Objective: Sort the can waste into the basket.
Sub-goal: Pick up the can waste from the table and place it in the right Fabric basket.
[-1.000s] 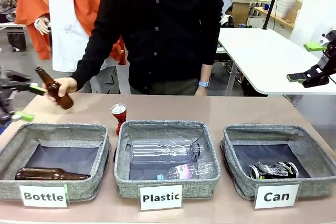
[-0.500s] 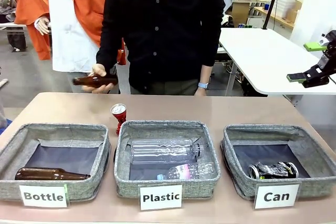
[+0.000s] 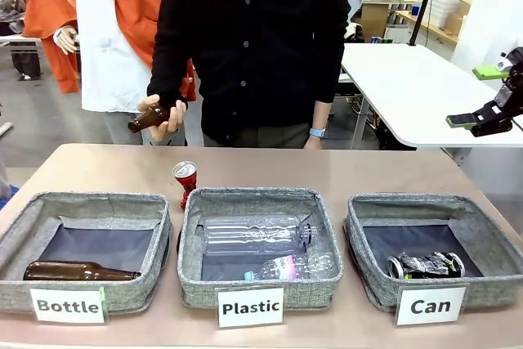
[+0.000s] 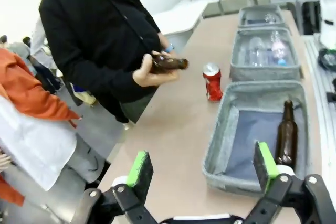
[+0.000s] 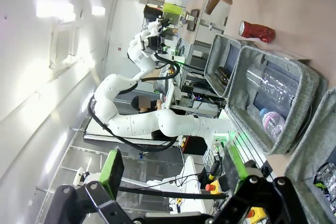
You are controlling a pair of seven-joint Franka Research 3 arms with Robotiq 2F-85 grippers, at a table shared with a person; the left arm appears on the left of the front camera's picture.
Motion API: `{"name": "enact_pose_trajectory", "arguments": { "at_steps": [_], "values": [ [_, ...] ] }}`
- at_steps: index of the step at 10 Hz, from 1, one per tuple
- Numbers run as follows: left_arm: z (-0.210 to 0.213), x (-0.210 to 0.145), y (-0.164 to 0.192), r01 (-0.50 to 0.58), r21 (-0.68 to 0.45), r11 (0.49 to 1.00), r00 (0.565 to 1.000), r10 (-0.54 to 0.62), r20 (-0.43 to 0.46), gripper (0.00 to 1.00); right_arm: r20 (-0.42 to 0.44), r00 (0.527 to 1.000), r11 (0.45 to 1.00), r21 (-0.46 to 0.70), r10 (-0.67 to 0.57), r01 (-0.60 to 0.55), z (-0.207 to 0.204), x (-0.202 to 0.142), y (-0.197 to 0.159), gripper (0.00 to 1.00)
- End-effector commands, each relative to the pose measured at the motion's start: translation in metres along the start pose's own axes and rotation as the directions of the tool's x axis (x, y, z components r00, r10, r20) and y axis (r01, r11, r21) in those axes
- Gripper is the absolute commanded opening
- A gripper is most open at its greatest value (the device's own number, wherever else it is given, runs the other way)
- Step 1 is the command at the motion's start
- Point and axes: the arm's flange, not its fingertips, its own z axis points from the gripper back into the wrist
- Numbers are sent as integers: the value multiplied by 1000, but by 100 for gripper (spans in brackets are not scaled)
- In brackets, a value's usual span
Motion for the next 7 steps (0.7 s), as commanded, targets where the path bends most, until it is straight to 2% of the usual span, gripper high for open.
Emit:
{"name": "enact_pose_trajectory", "arguments": {
  "at_steps": [1,3,4,5,6,7],
  "values": [
    [-41,11,35,-51,-64,997,997,48,-53,100,-17,1000,1000,-3,21,-21,2,0,1,100],
    [-89,13,70,-88,-206,975,992,67,-108,100,-17,1000,1000,-3,21,-21,2,0,1,100],
    [-87,16,74,-105,-204,973,986,76,-148,100,-17,1000,1000,-3,21,-21,2,0,1,100],
    [-62,19,70,-92,-194,977,991,70,-117,100,-17,1000,1000,-3,21,-21,2,0,1,100],
    [-21,16,58,-77,-178,981,989,52,-141,100,-17,1000,1000,-3,21,-21,2,0,1,100],
    [15,11,43,-69,-191,979,992,47,-118,100,-17,1000,1000,-3,21,-21,2,0,1,100]
  ]
}}
